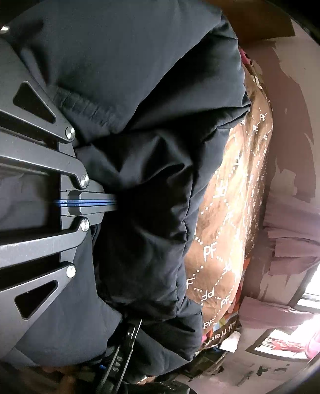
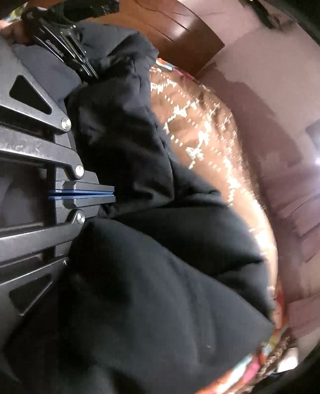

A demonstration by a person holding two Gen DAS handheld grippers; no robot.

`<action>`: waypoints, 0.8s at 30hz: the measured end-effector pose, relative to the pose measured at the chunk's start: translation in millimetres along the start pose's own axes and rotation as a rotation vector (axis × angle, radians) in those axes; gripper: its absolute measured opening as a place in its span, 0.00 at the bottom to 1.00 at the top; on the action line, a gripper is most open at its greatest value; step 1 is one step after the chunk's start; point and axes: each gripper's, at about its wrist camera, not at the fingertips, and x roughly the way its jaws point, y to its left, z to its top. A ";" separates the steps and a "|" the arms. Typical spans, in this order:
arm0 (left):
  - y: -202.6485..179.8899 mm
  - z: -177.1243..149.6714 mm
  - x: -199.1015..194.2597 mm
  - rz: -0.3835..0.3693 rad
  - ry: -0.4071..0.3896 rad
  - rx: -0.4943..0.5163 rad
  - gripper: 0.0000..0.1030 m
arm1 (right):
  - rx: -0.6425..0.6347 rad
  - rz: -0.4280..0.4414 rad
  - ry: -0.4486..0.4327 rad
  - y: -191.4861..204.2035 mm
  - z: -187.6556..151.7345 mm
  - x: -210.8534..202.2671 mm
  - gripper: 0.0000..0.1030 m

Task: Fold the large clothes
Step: 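Lift the collar with both grippers and fold it toward the hem, then open both grippers, release the folded jacket and pull back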

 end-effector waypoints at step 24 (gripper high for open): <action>4.0 -13.4 -33.5 -0.024 -0.111 -0.055 0.02 | -0.097 0.148 -0.140 9.1 -27.8 -40.8 0.66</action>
